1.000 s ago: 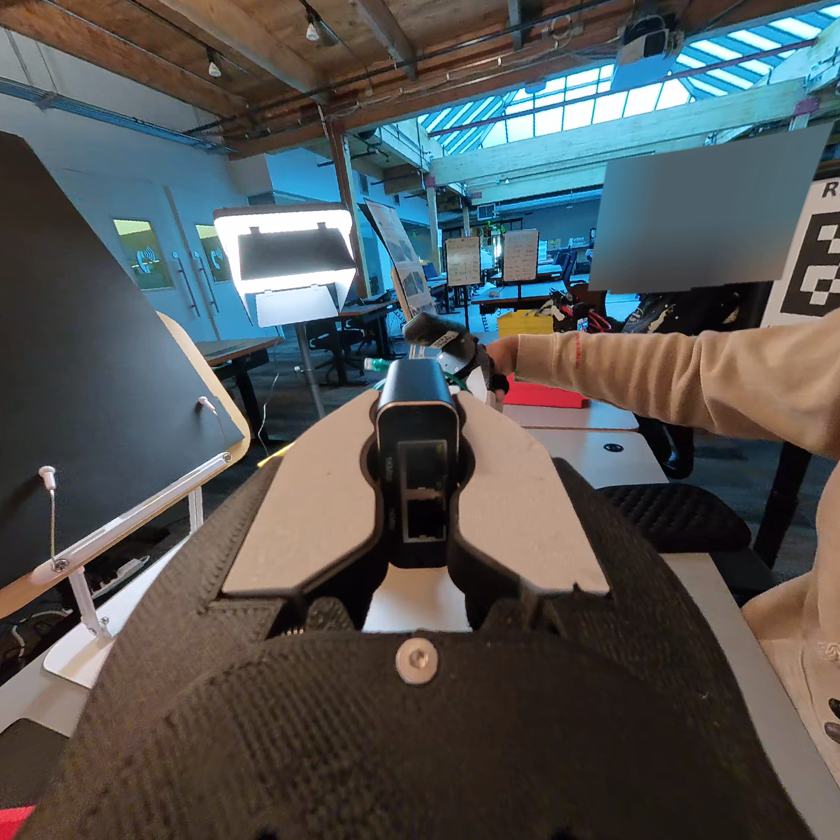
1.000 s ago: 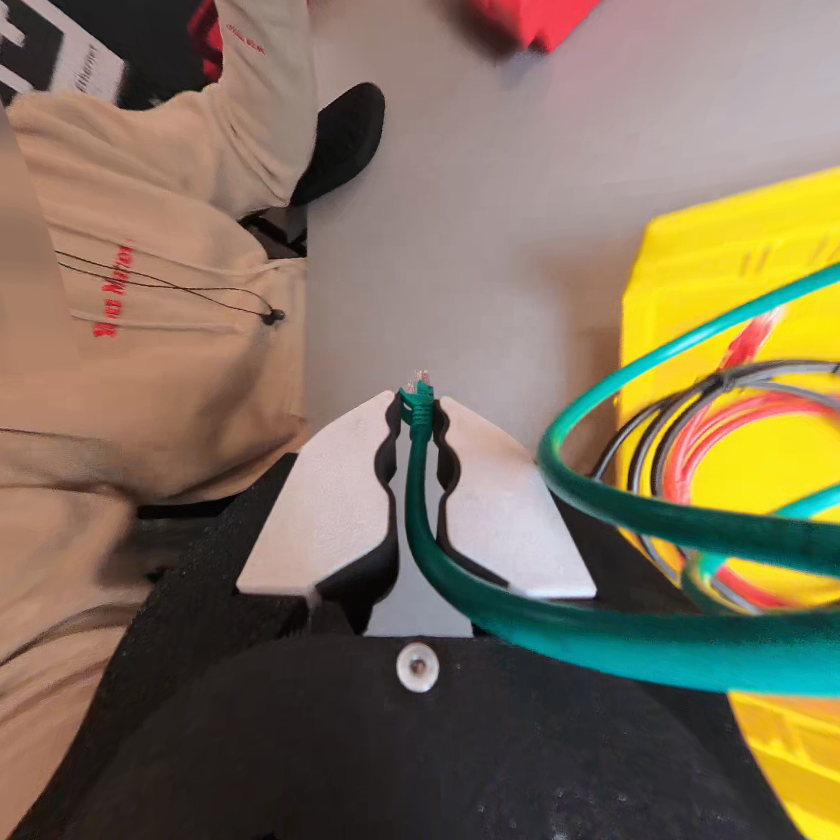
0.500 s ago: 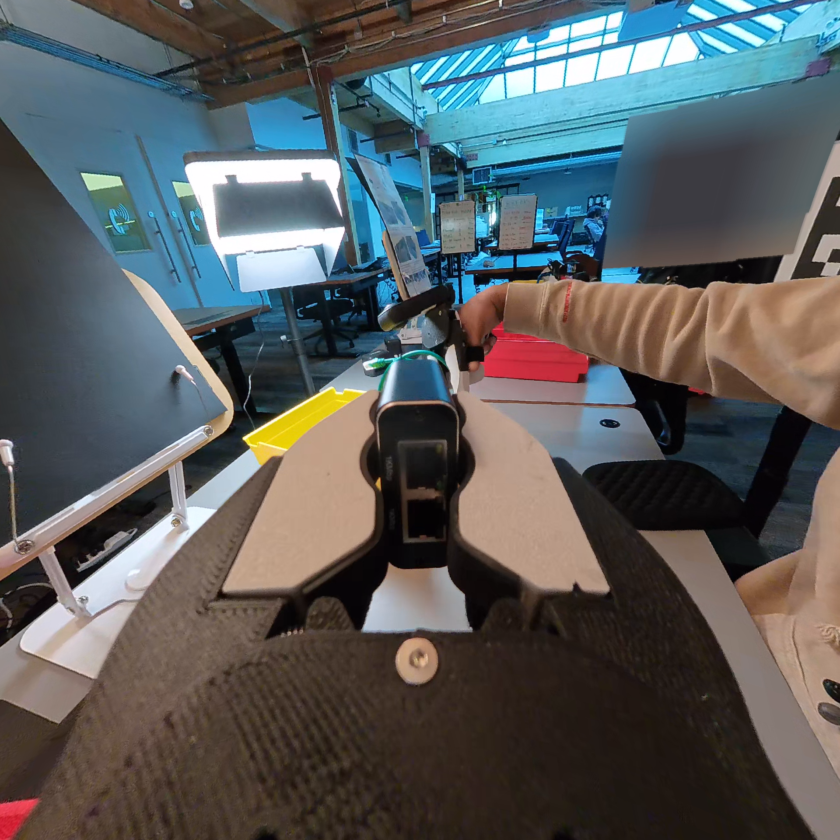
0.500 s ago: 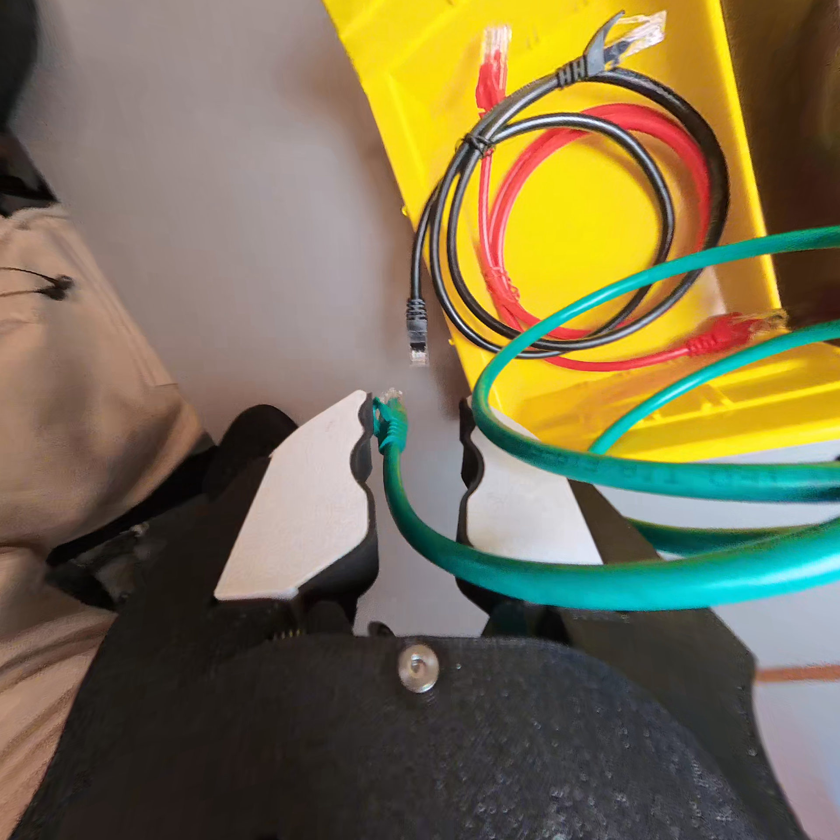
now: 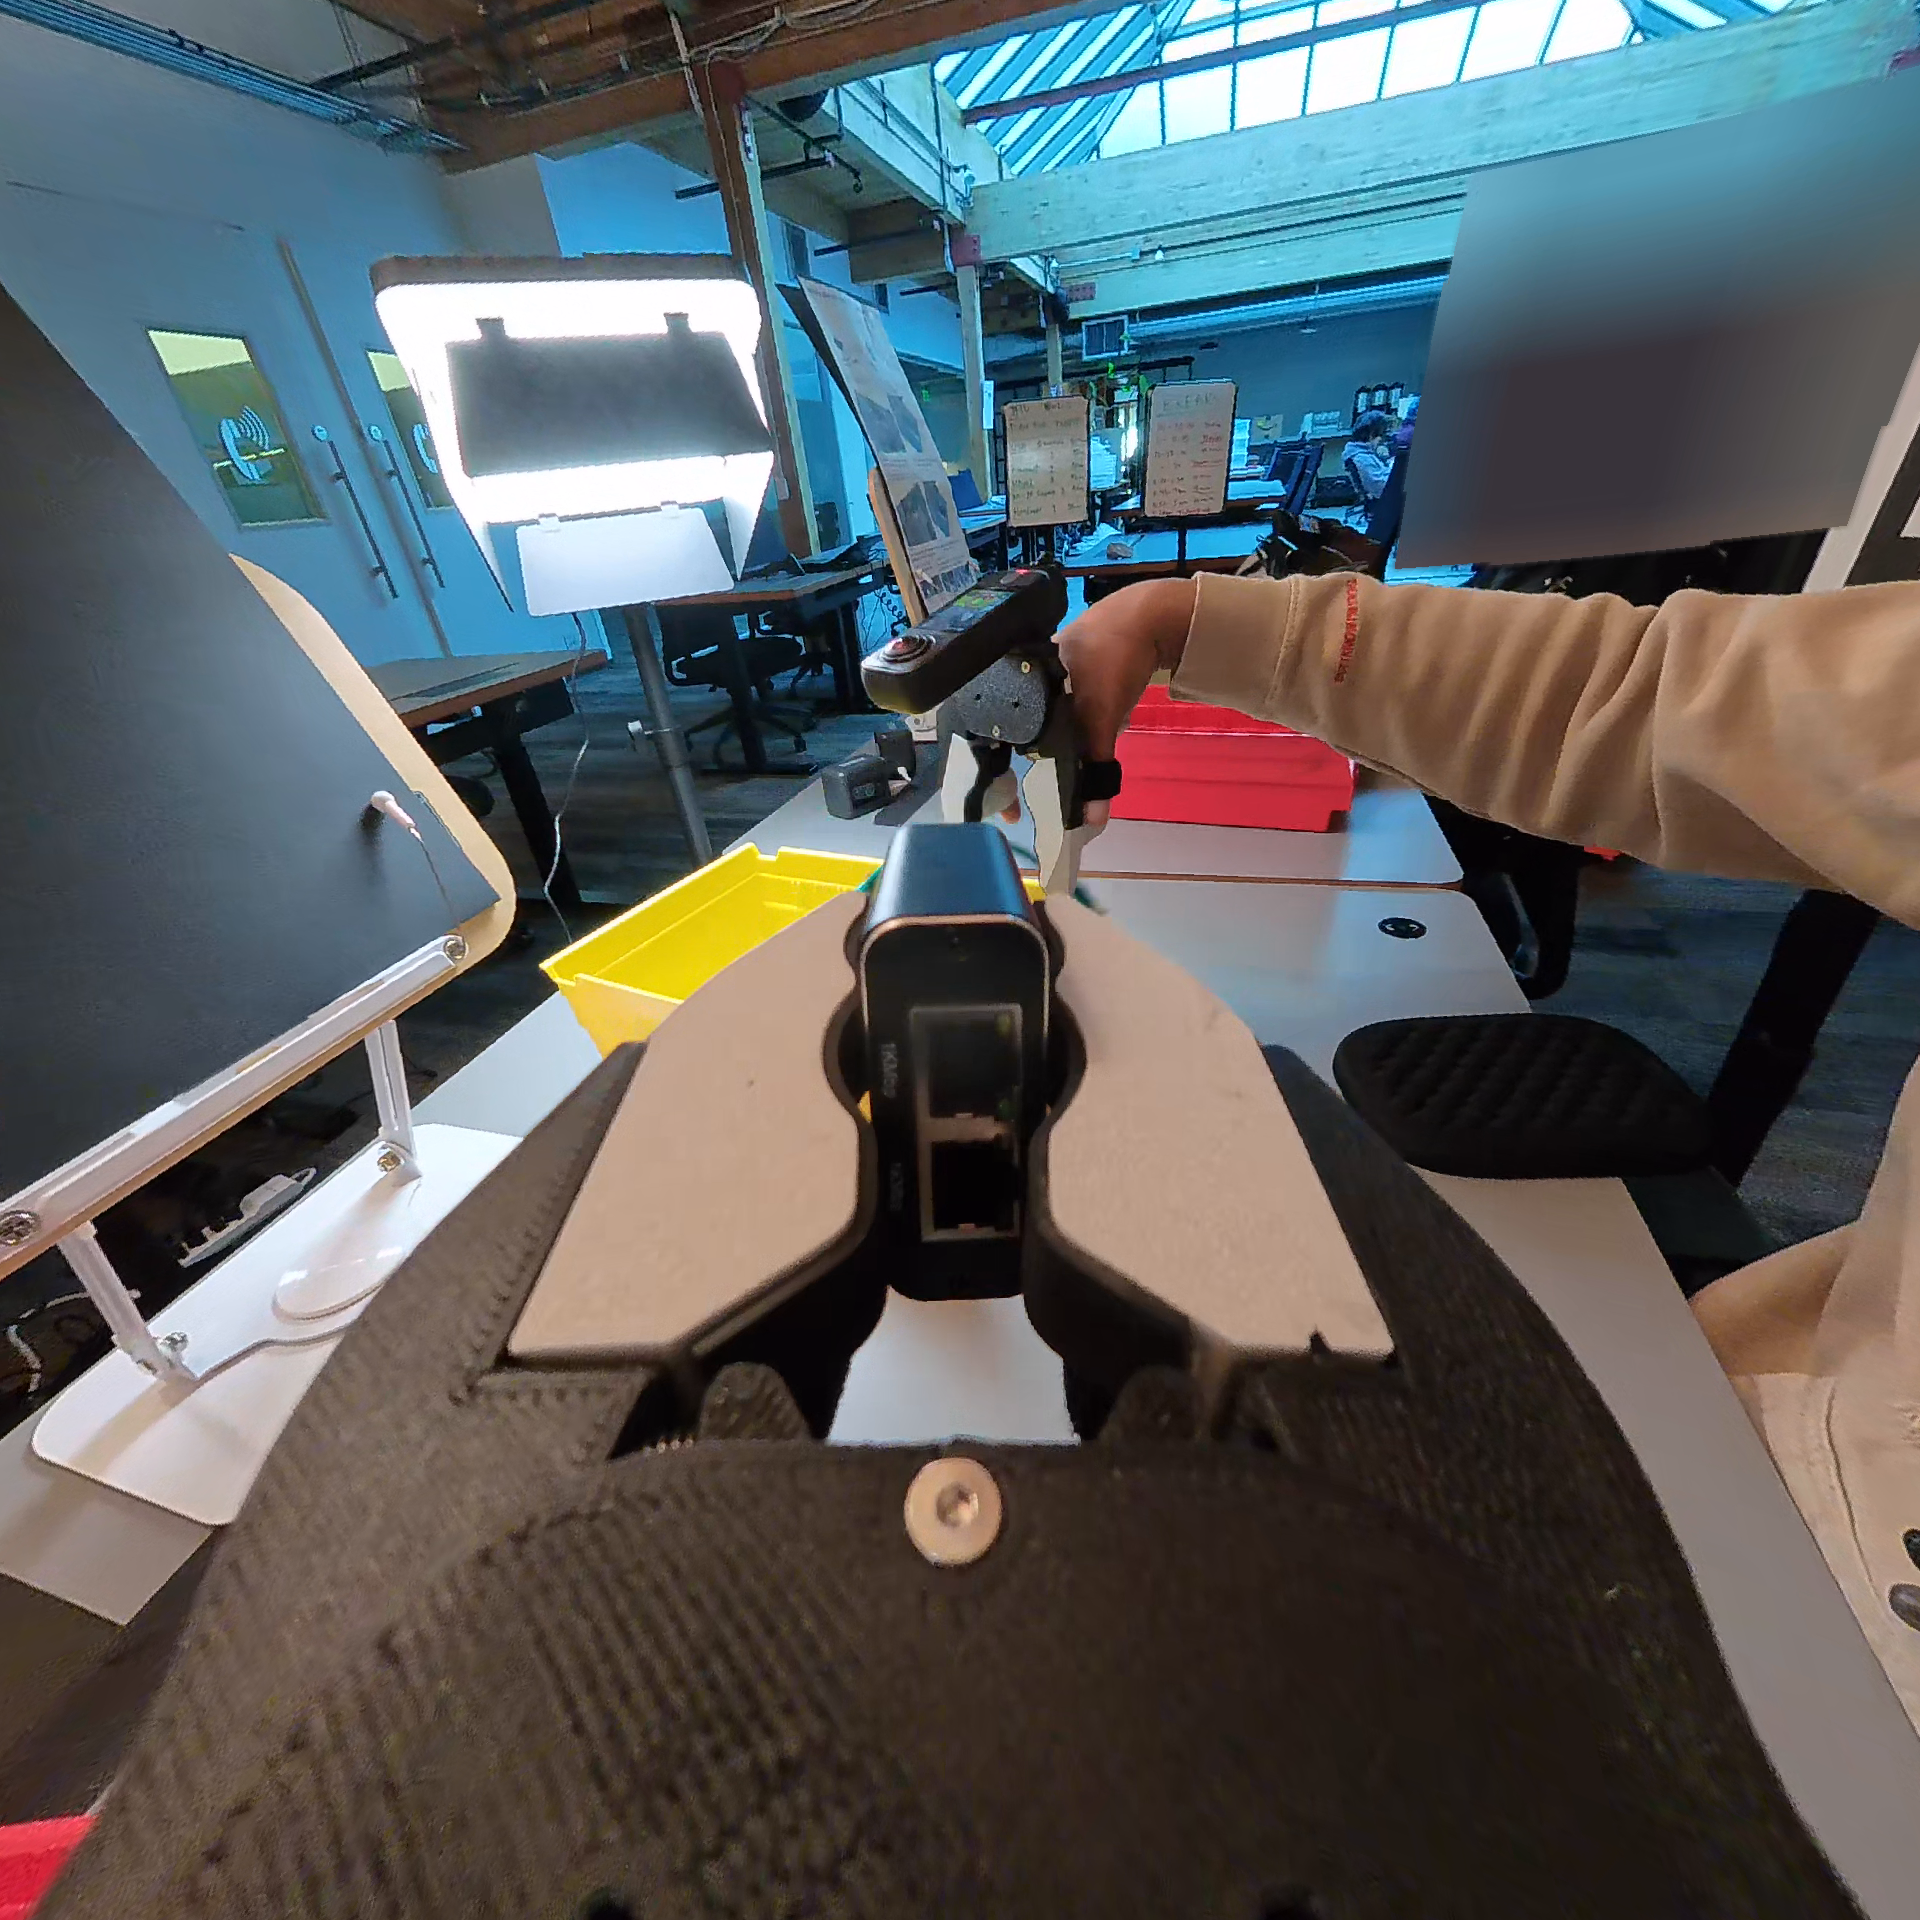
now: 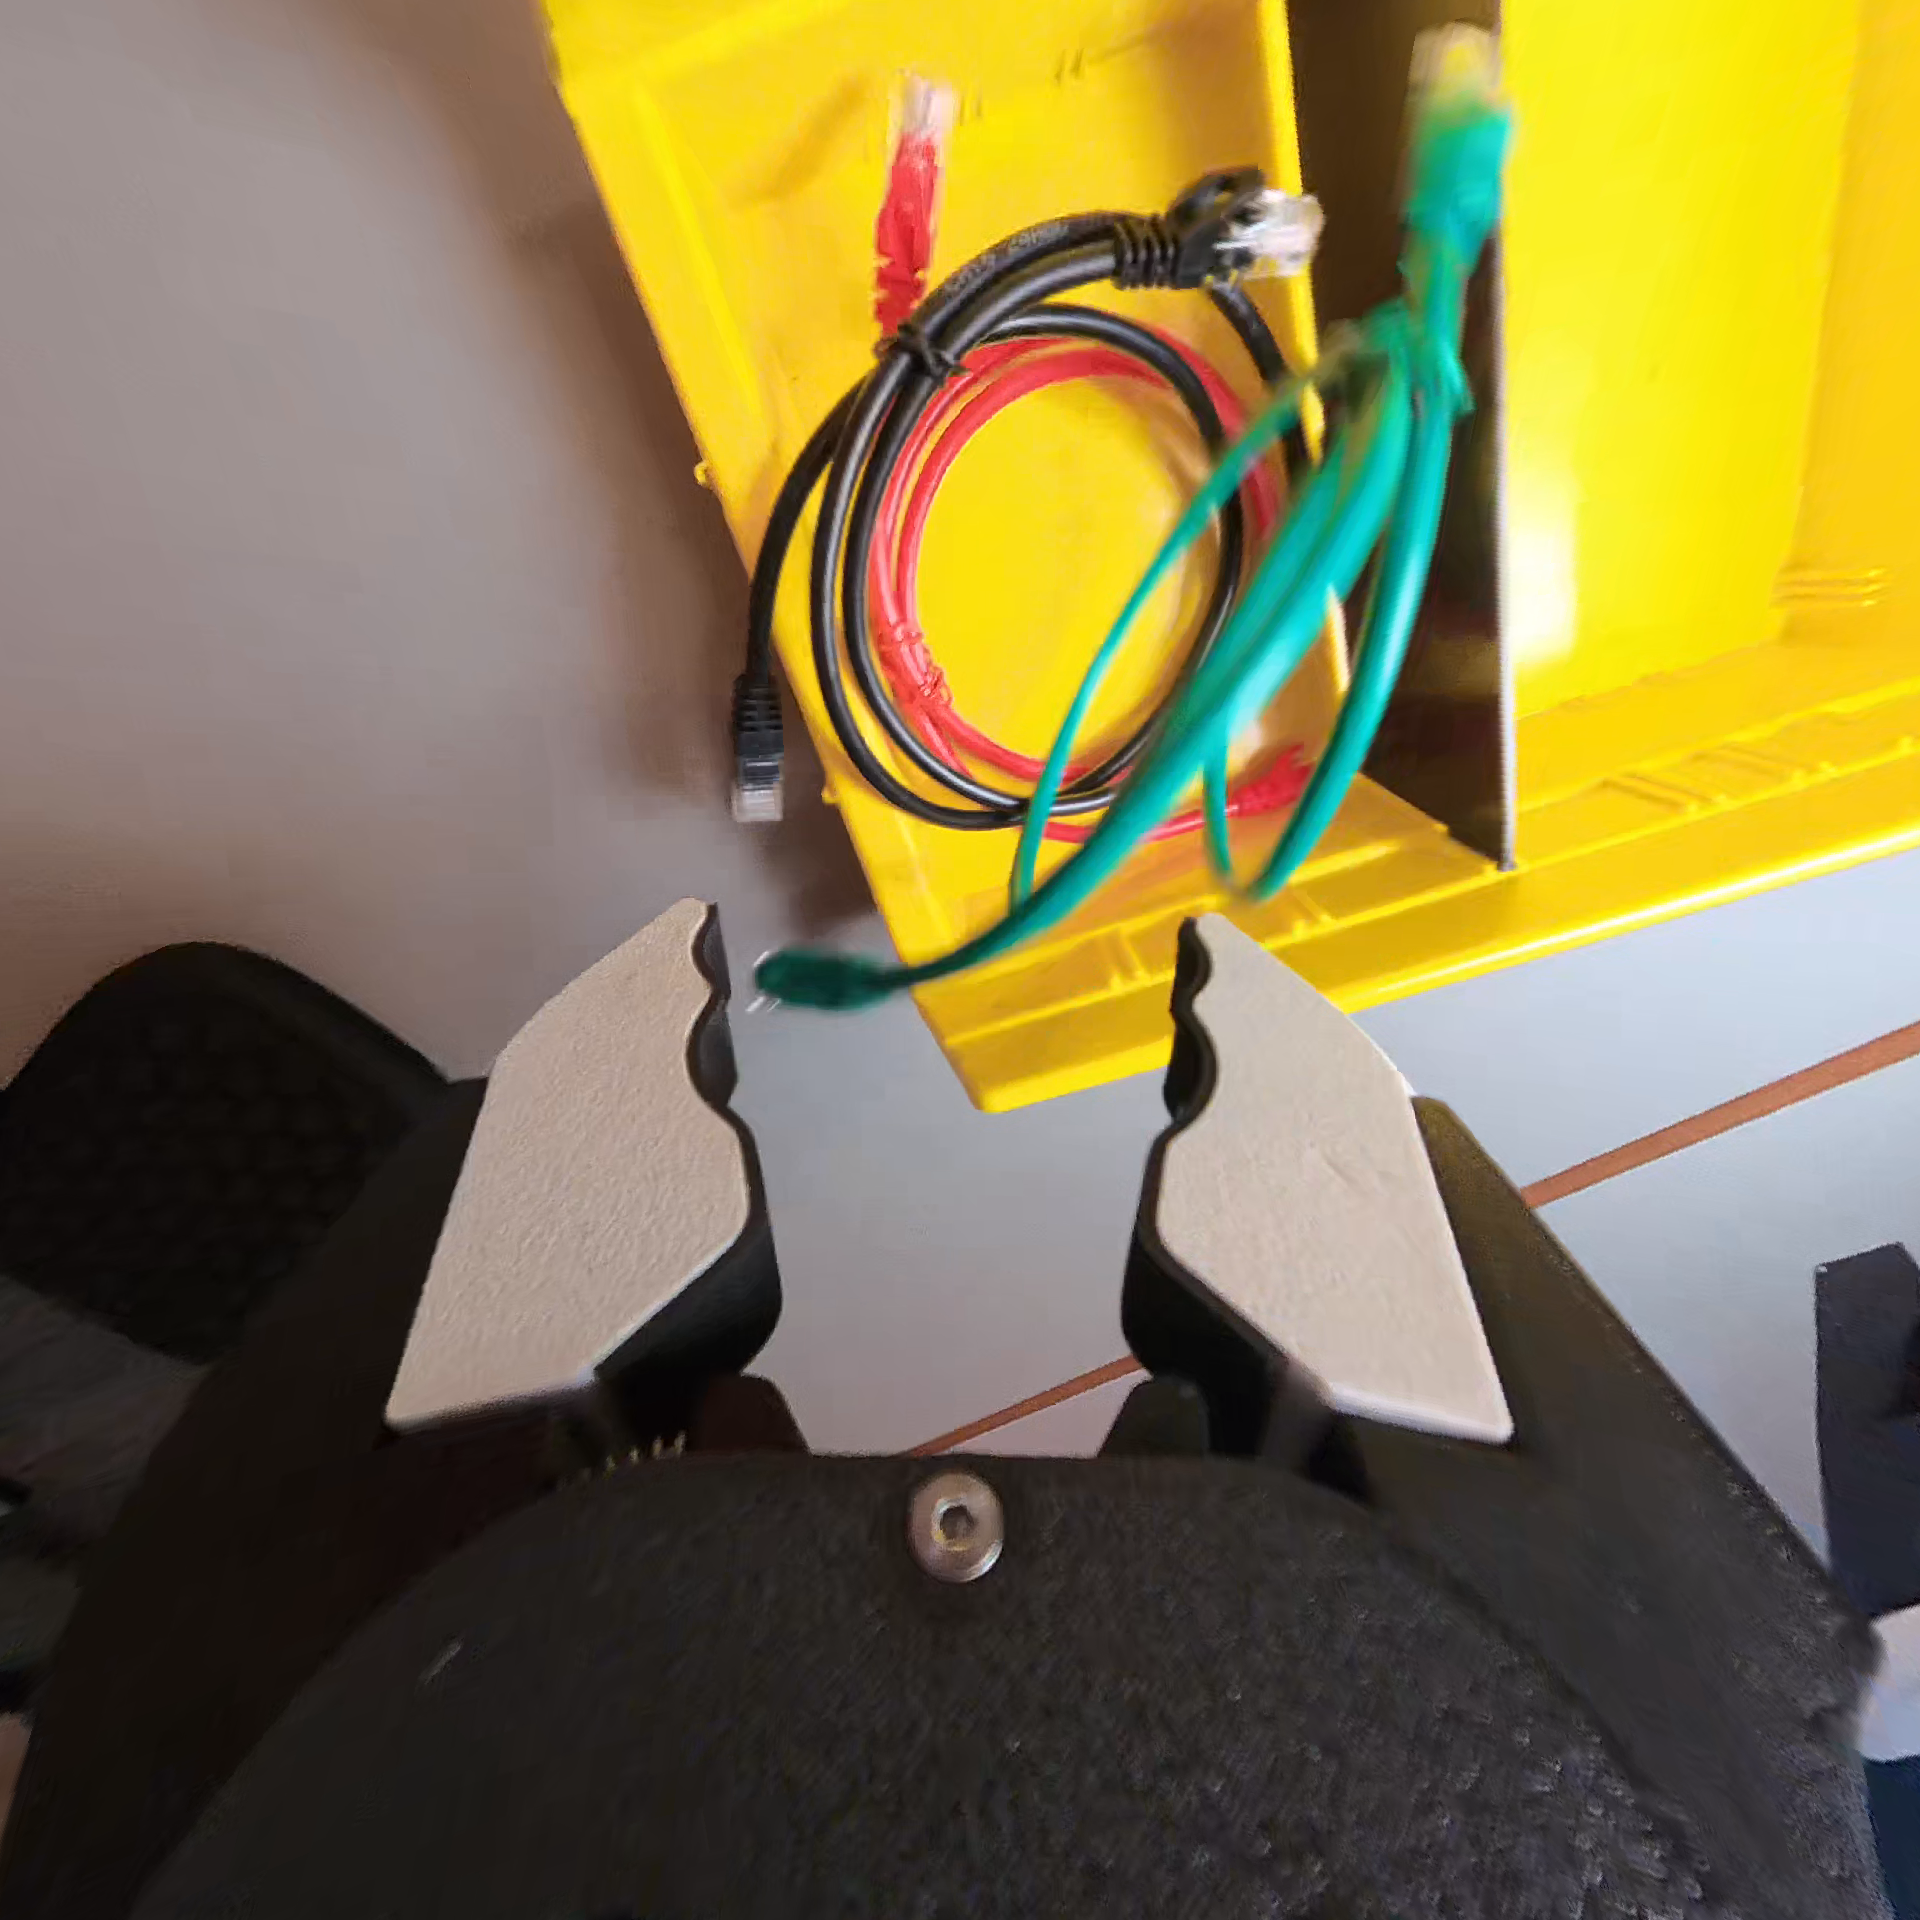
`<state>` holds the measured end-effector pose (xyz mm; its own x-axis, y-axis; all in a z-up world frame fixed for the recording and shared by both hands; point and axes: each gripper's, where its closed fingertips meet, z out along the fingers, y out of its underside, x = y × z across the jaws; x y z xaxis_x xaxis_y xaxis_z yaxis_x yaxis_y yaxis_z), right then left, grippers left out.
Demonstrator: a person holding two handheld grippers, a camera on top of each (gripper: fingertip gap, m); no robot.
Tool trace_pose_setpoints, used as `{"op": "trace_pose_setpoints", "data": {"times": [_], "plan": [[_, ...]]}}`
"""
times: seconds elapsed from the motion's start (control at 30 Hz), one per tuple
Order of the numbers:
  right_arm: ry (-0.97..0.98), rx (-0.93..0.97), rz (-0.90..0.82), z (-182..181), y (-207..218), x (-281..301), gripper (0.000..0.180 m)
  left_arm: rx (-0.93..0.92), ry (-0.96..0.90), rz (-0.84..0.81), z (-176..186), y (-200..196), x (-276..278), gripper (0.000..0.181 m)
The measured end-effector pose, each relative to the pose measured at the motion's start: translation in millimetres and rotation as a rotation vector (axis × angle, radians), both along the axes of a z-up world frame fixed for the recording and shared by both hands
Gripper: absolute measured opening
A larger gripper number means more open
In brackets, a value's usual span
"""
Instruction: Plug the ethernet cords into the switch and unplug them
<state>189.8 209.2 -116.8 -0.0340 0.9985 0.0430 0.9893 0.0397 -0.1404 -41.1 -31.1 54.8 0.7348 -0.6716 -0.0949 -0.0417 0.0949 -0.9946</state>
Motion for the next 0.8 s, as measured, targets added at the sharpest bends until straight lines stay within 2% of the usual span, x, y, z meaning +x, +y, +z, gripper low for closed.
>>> {"op": "trace_pose_setpoints", "data": {"times": [0.23,0.3,0.47,0.67,0.8], "plan": [[0.102,0.116,-0.029,8.8,22.5,-15.5,0.072,-0.005,-0.001,0.001,-1.8,1.7,-0.6,0.026],[0.138,0.160,-0.039,11.1,30.9,-19.6,0.062,-0.007,-0.001,0.000,-2.5,2.2,-0.3,0.026],[0.212,0.203,0.018,6.2,27.4,-35.3,0.063,-0.010,0.006,0.001,-4.5,3.5,1.0,0.026],[0.289,0.398,0.071,8.1,41.1,-62.1,0.051,-0.019,0.007,-0.001,-7.6,5.8,2.1,0.026],[0.291,0.472,0.082,11.1,51.9,-73.6,0.015,-0.022,0.015,0.001,-9.4,6.3,2.5,0.026]]}}
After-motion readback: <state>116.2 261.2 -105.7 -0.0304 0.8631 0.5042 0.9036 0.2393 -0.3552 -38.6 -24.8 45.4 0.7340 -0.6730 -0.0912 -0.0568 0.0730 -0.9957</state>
